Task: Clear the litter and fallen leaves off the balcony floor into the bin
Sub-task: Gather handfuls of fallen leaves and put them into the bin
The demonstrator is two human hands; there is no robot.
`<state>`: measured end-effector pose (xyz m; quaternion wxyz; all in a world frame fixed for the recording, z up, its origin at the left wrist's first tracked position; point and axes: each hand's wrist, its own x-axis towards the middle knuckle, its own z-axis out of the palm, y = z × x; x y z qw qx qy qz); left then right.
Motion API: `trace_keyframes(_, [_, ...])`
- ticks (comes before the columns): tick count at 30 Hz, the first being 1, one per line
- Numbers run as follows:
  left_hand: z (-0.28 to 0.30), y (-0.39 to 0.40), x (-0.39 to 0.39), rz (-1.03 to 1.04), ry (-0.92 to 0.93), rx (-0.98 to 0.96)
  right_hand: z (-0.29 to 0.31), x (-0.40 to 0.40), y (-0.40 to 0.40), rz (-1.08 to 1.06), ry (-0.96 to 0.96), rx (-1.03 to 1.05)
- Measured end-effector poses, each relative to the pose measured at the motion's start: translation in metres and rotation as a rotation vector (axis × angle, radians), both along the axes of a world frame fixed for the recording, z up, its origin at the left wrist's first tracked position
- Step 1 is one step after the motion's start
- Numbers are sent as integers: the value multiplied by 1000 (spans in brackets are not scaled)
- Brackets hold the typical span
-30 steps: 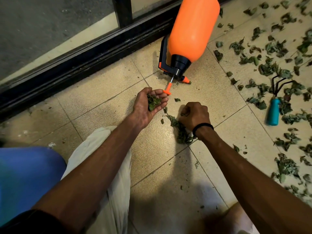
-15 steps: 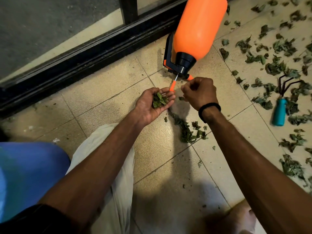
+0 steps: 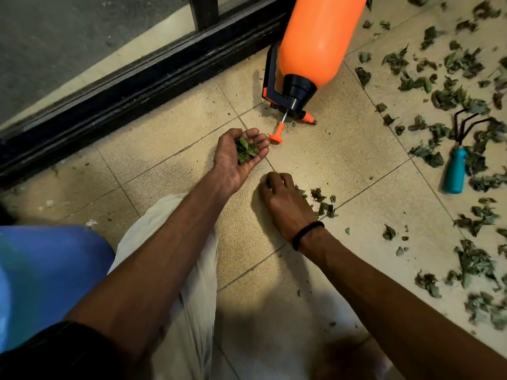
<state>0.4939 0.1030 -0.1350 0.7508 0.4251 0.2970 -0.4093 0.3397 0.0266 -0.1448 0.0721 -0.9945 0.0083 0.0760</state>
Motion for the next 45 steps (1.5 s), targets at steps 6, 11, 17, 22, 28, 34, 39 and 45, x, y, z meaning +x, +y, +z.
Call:
trace_keyframes(6, [0, -3, -5, -54, -23, 31, 4, -25, -5, 77, 27, 21])
trace_keyframes(11, [0, -4, -8, -150, -72, 56, 10, 6, -27, -554, -34, 361])
trace_keyframes(17, [0, -10, -19, -335, -17, -4, 61, 47, -41, -918, -106, 1011])
trace_keyframes(22, [8, -7, -24, -387, 89, -158, 74, 63, -39, -826, -102, 853])
trace_keyframes(28, [9, -7, -21, -305, 120, -143, 61, 44, -86, -933, -85, 703])
trace_keyframes(34, [6, -7, -17, -182, 187, -150, 32, -15, -91, -1039, 333, 381])
trace_keyframes(39, [6, -9, -16, -131, 188, -128, 24, -30, -56, -1017, 281, 450])
trace_keyframes(45, [7, -7, -15, -164, 170, -90, 8, -29, -35, -843, 58, 359])
